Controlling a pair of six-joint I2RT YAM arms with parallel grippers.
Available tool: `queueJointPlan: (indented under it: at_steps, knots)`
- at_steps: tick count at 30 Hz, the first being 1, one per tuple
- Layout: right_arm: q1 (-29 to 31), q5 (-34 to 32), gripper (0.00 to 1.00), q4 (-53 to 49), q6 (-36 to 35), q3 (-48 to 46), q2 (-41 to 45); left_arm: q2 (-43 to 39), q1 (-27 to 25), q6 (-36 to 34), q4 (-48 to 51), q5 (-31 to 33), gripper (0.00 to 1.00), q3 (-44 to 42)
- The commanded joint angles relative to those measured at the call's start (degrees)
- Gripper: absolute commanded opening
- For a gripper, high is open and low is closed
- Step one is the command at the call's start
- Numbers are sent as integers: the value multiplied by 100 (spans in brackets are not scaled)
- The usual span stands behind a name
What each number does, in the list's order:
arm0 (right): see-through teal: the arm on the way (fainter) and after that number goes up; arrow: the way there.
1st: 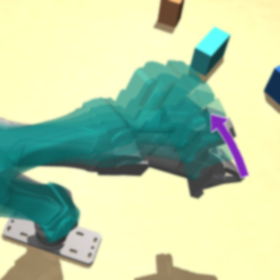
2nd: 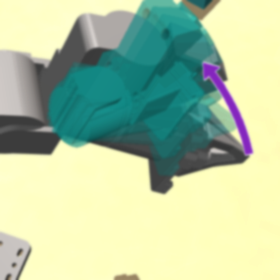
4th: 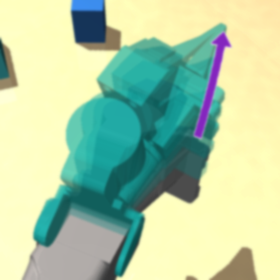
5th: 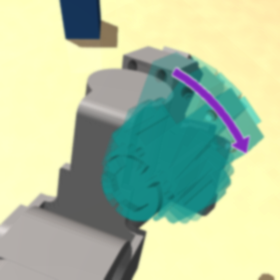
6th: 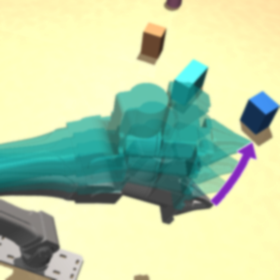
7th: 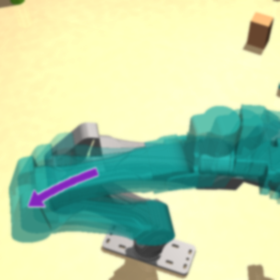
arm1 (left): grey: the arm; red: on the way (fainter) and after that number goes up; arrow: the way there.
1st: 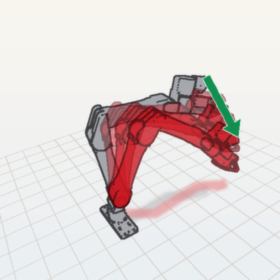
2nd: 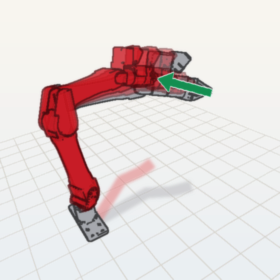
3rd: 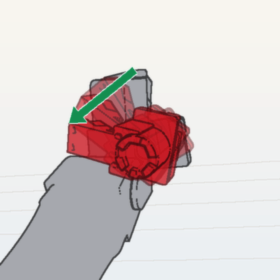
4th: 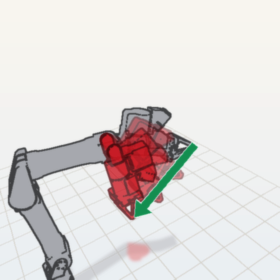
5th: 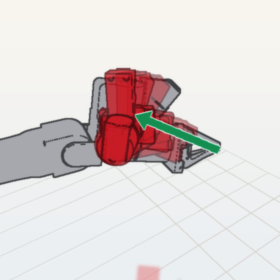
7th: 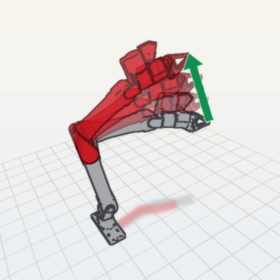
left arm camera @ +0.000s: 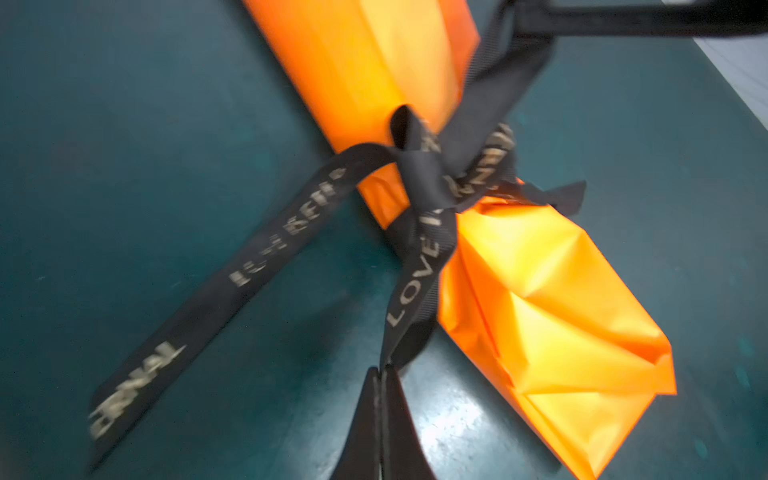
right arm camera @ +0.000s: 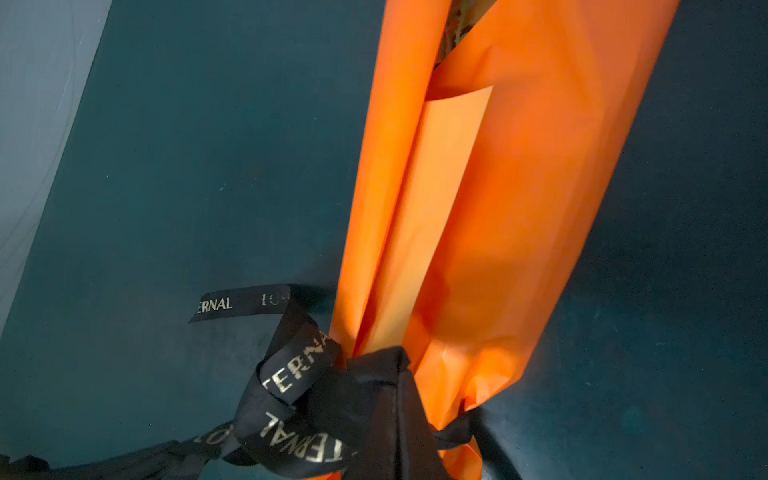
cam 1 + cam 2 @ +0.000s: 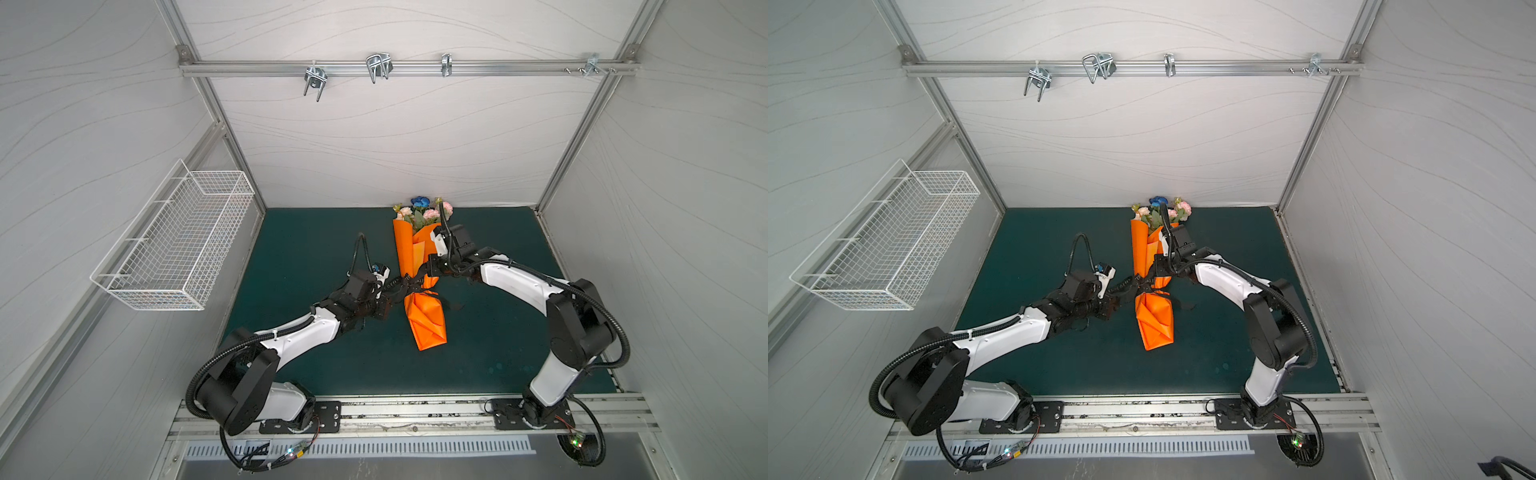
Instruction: Tie the bouquet of fake flowers
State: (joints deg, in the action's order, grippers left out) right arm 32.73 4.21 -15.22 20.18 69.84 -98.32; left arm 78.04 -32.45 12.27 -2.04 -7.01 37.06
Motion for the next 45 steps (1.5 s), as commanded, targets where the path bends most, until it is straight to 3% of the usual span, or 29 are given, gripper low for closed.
queueJointPlan:
  at_steps: [1,13,19,29,45]
  knots:
    - [-39,-194,0,-157,102,-70,184,63,39,308,-178,-74,0,20]
    - [-57,-452,0,-258,58,-274,217,413,330,1618,49,-475,0,-85]
    - [-148,-663,0,-200,166,-497,310,694,329,2146,-470,-1259,0,-311]
    - [-407,-953,0,-213,355,-630,319,783,344,2365,-397,-1041,0,-359]
    - [-610,-1066,0,-342,232,-359,-155,1046,811,2859,-226,-1105,0,-338]
